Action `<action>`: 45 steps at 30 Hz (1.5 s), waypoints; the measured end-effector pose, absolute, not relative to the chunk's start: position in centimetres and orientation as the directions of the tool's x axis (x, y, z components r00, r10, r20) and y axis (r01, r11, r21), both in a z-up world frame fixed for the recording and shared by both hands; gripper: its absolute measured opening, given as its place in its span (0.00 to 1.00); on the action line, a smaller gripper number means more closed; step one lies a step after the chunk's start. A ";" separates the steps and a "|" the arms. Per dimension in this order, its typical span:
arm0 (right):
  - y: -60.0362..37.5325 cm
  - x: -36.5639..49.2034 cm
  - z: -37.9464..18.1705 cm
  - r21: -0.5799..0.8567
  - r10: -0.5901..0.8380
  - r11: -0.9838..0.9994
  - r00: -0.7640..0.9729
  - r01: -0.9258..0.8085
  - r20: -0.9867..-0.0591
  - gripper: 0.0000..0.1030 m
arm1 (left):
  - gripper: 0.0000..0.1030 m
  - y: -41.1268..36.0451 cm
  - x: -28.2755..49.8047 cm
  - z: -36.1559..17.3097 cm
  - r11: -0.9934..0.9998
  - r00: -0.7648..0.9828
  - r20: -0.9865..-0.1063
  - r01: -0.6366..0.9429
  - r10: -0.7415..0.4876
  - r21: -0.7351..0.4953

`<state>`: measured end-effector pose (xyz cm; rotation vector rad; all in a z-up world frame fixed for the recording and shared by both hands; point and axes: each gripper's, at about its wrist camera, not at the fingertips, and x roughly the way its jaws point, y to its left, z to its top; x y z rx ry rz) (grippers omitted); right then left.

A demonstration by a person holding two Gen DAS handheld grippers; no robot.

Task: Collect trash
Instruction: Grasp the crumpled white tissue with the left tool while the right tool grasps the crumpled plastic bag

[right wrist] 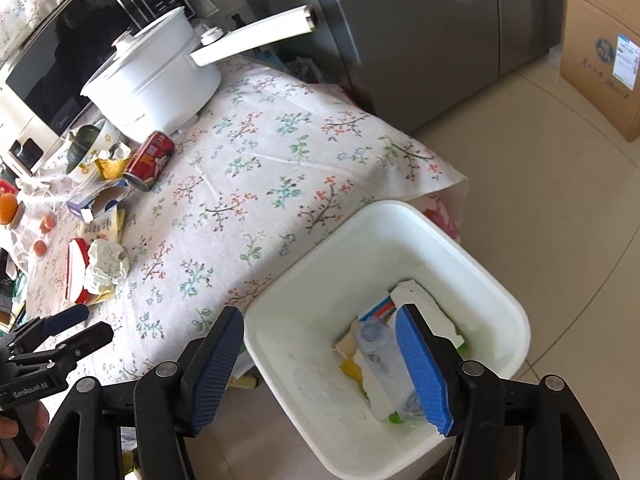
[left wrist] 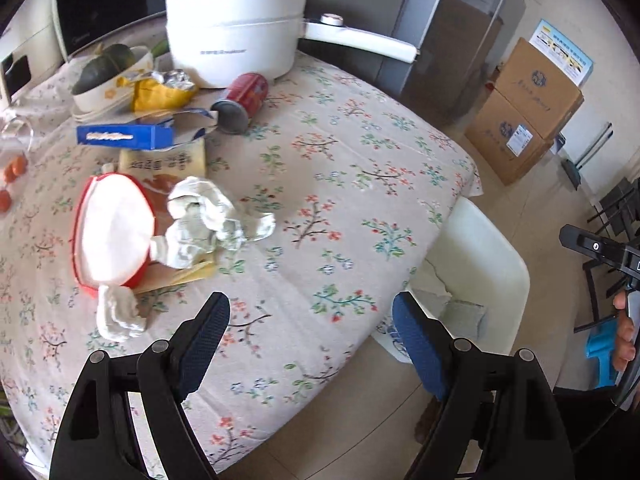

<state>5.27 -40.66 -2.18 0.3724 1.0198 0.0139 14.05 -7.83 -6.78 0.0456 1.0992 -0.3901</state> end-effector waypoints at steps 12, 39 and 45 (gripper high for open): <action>-32.1 9.7 -1.4 0.306 0.244 0.951 0.514 0.039 -0.823 0.70 | 0.83 2.7 14.8 -7.5 0.972 0.391 -0.891 0.118 -0.232 -0.202; -16.3 16.9 -6.2 0.268 0.268 0.962 0.417 -0.060 -0.868 0.71 | 0.14 7.8 15.2 -6.9 0.966 0.424 -0.869 0.069 -0.254 -0.248; -14.0 18.5 -7.7 0.269 0.272 0.961 0.410 -0.067 -0.871 0.71 | 0.14 10.9 14.2 -7.0 0.968 0.437 -0.869 0.024 -0.234 -0.248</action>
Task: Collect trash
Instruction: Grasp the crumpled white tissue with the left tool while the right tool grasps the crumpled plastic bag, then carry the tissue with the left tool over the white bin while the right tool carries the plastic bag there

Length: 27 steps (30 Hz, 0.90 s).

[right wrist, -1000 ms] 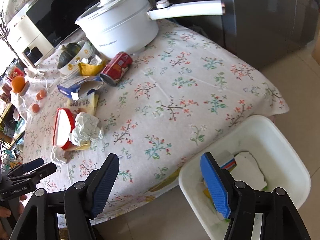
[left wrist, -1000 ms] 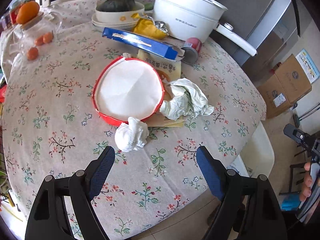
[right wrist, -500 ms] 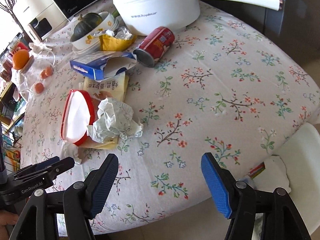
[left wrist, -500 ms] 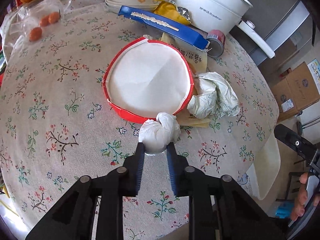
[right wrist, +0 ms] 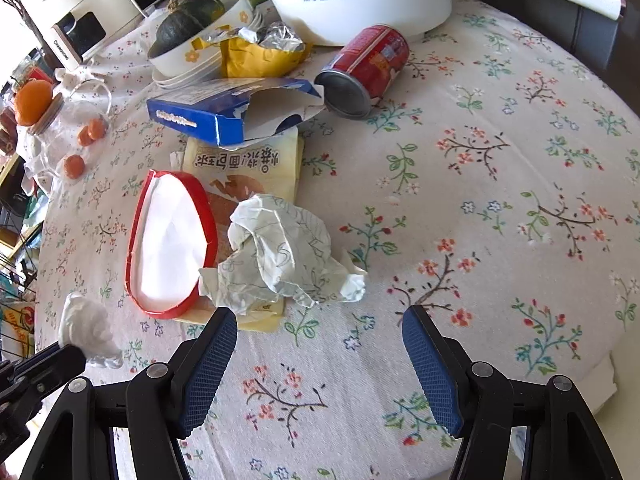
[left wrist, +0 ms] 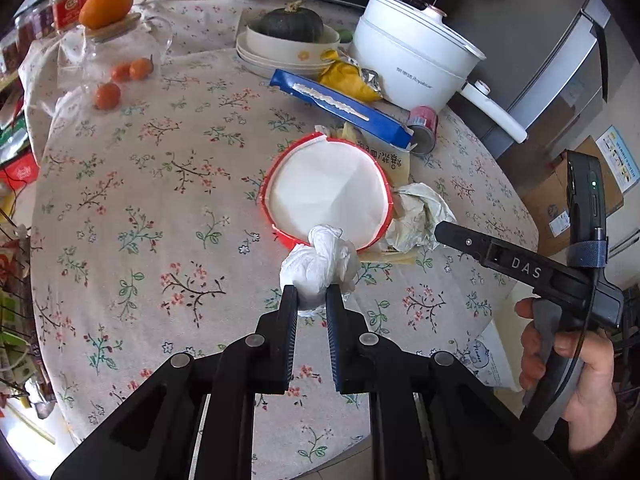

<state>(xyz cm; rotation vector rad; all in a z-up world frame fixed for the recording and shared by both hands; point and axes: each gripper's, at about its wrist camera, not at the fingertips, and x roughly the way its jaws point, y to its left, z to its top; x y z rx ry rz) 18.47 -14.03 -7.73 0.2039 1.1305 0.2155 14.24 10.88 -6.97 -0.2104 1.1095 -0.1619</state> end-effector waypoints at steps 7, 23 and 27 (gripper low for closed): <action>-11.0 20.6 -9.6 0.292 0.306 0.951 0.417 -0.098 -0.856 0.71 | 0.14 12.8 14.0 -7.1 0.965 0.441 -0.866 -0.002 -0.235 -0.263; -12.7 21.2 -10.2 0.265 0.283 0.959 0.448 -0.104 -0.848 0.24 | 0.14 11.4 14.2 -6.6 0.962 0.450 -0.855 0.030 -0.256 -0.273; -14.2 20.2 -8.3 0.256 0.279 0.960 0.465 -0.114 -0.840 0.24 | 0.14 10.2 14.1 -6.2 0.958 0.451 -0.850 0.048 -0.273 -0.282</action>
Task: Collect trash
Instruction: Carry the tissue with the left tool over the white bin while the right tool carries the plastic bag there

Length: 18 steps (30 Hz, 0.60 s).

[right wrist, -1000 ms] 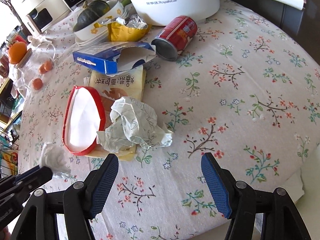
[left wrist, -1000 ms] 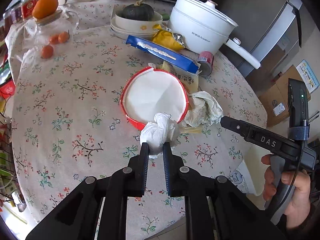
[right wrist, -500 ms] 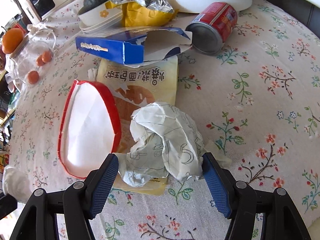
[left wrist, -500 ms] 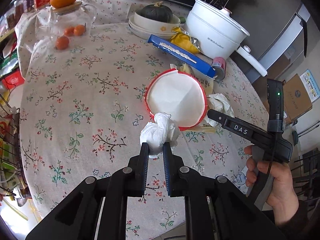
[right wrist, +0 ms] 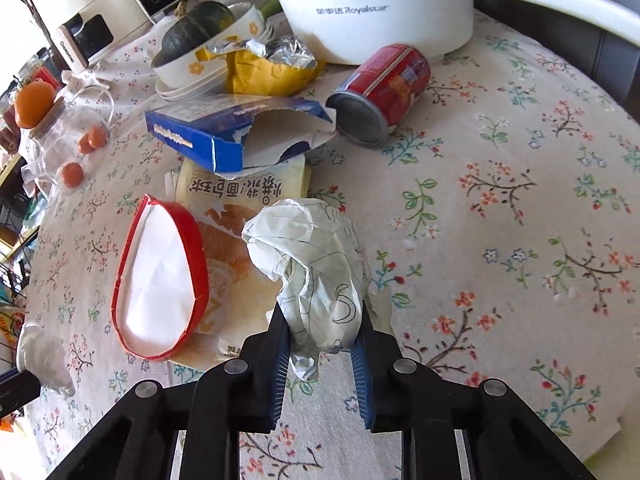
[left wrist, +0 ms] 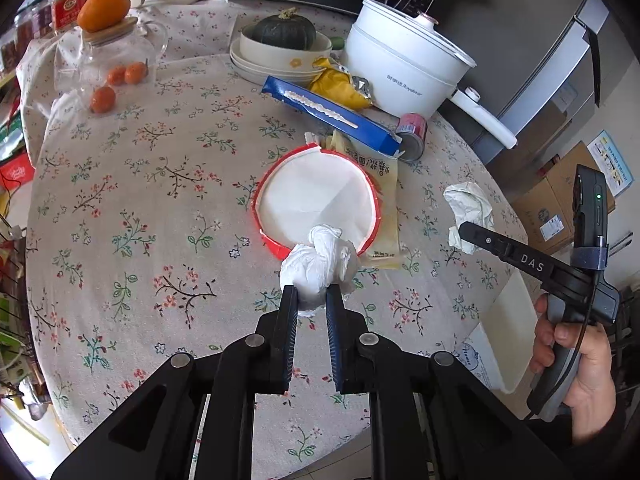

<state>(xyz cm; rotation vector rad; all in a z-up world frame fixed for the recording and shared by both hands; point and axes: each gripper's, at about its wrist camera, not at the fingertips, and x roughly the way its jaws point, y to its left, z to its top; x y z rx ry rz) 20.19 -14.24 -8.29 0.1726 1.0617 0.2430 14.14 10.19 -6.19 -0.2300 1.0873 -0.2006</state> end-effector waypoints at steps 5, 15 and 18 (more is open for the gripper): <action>-16.9 18.5 -6.1 0.259 0.286 0.958 0.478 -0.123 -0.830 0.24 | 0.14 7.4 14.0 -5.6 0.953 0.448 -0.842 0.100 -0.300 -0.286; -23.4 15.2 -4.0 0.227 0.233 0.971 0.501 -0.073 -0.833 0.24 | 0.14 -0.3 13.7 -4.9 0.933 0.439 -0.826 0.228 -0.354 -0.278; -25.4 14.3 -3.6 0.221 0.216 0.974 0.507 -0.051 -0.835 0.24 | 0.14 -2.8 13.6 -4.9 0.922 0.429 -0.823 0.269 -0.373 -0.278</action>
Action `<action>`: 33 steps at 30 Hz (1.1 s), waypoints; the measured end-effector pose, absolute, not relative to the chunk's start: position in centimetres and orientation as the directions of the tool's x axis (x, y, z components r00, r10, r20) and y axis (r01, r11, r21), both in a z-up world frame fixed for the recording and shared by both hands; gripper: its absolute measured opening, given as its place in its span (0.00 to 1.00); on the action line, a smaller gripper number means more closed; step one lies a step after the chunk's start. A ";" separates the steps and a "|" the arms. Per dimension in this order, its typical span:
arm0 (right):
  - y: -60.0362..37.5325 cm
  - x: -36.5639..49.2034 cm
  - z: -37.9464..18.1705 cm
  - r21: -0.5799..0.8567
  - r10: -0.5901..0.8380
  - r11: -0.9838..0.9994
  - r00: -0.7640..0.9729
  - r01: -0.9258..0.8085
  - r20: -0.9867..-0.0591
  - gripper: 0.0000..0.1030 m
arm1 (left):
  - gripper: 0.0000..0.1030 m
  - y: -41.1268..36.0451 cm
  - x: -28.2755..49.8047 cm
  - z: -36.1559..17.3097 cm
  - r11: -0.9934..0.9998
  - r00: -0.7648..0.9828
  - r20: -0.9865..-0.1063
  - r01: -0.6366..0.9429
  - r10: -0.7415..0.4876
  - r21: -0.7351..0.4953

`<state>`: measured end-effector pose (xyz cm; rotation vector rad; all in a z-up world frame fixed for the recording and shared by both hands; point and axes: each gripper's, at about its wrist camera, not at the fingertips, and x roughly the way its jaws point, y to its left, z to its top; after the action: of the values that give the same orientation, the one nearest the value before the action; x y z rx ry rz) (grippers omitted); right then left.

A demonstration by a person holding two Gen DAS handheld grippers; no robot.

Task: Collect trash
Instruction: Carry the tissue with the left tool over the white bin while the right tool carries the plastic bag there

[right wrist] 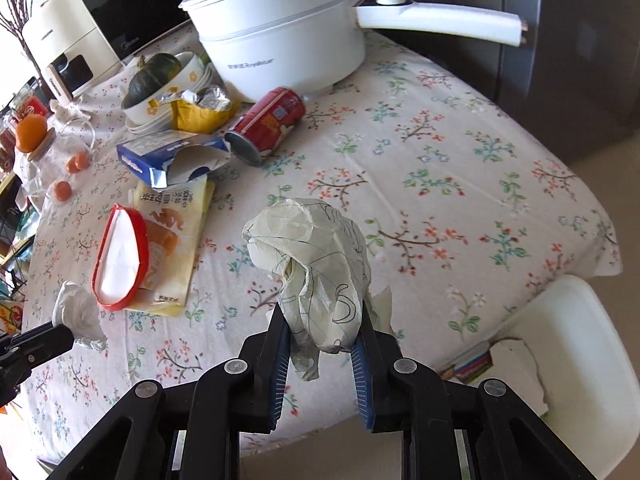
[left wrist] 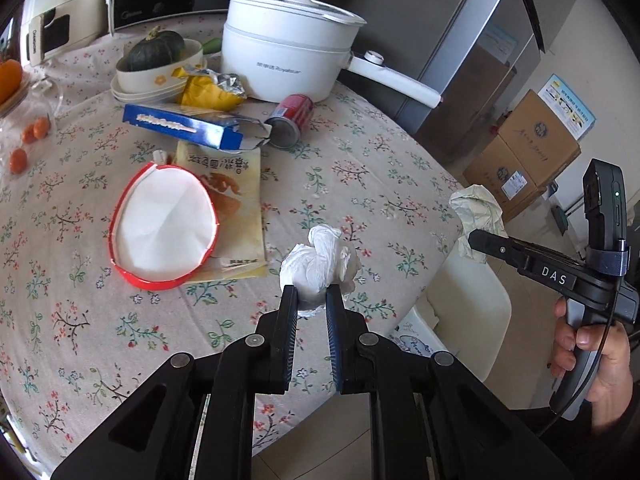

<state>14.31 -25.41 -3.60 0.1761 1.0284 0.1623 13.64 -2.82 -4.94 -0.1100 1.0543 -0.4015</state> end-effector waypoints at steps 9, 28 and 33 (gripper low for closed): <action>-31.7 11.3 -3.5 0.204 0.165 0.979 0.508 0.021 -0.845 0.25 | 0.14 -10.2 13.5 -5.4 0.877 0.381 -0.816 0.388 -0.434 -0.285; -43.5 5.5 -5.7 0.189 0.072 0.956 0.446 0.225 -0.892 0.26 | 0.15 -23.6 12.3 -10.2 0.776 0.285 -0.828 0.578 -0.483 -0.254; -44.4 5.2 -5.9 0.184 0.066 0.955 0.437 0.233 -0.897 0.26 | 0.16 -24.8 12.4 -11.5 0.780 0.300 -0.843 0.592 -0.447 -0.203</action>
<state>5.23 -44.39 -5.94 0.3003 1.1188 -0.1058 12.37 -24.79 -11.45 0.1565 1.0612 -0.6928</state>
